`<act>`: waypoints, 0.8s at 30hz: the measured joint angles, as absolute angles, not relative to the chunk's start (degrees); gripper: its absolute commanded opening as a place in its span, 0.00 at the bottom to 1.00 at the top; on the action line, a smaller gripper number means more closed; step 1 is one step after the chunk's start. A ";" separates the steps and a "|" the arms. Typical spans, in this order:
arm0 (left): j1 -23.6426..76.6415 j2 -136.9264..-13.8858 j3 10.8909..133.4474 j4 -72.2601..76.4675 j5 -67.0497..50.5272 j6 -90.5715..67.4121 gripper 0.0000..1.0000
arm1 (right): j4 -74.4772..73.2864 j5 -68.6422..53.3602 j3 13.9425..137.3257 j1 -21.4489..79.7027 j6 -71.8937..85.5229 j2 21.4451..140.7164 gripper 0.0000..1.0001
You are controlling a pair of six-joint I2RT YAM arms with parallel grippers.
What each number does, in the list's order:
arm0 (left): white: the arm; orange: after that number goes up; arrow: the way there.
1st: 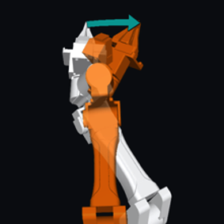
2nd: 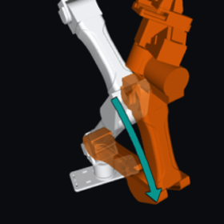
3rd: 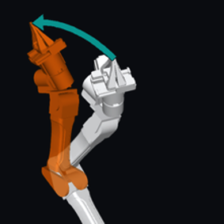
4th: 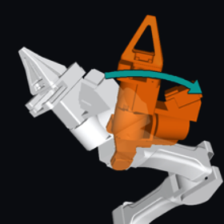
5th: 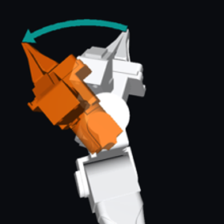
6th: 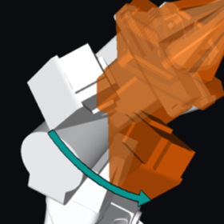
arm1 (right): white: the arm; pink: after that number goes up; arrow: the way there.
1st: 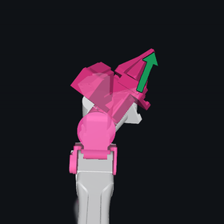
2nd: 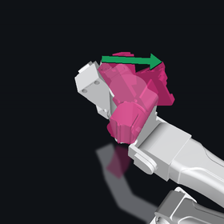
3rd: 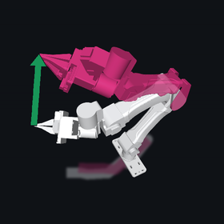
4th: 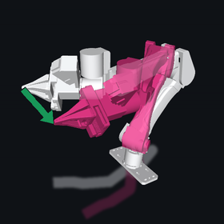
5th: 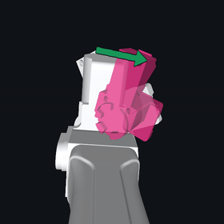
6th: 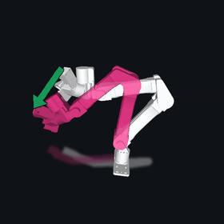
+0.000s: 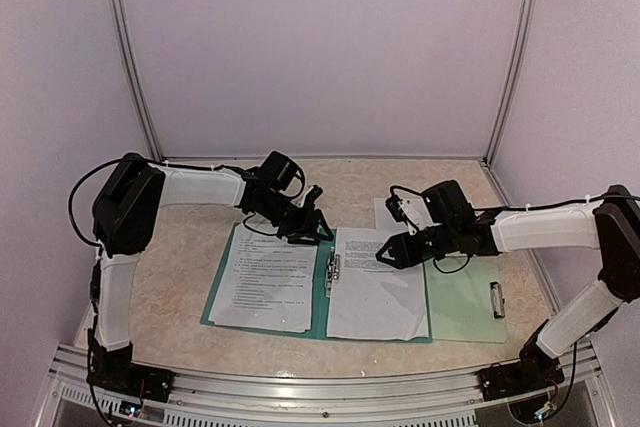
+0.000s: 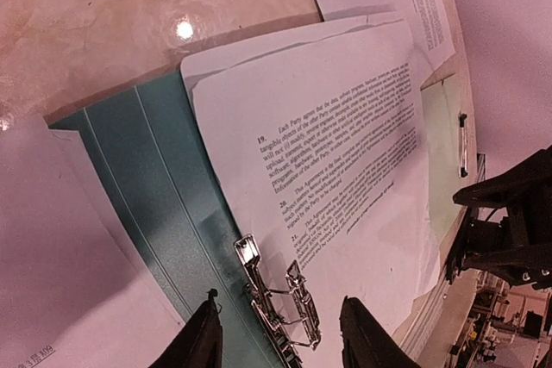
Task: Put the files into the folder
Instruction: Close the spring clip on the folder.
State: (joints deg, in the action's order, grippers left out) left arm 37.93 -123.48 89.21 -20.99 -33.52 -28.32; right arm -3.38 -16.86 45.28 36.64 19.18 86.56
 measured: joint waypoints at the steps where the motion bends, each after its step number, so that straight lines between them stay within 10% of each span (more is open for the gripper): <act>1: 37.76 -124.20 89.69 -20.99 -34.76 -27.97 0.43 | -3.14 -17.12 44.99 36.64 19.22 86.56 0.42; 24: 36.80 -129.23 93.80 -20.64 -42.65 -26.33 0.47 | 0.36 -20.86 40.16 37.41 19.57 90.35 0.36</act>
State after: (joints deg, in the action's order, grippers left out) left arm 36.80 -129.23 93.80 -20.64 -42.65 -26.33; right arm 0.36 -20.86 40.16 37.41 19.57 90.35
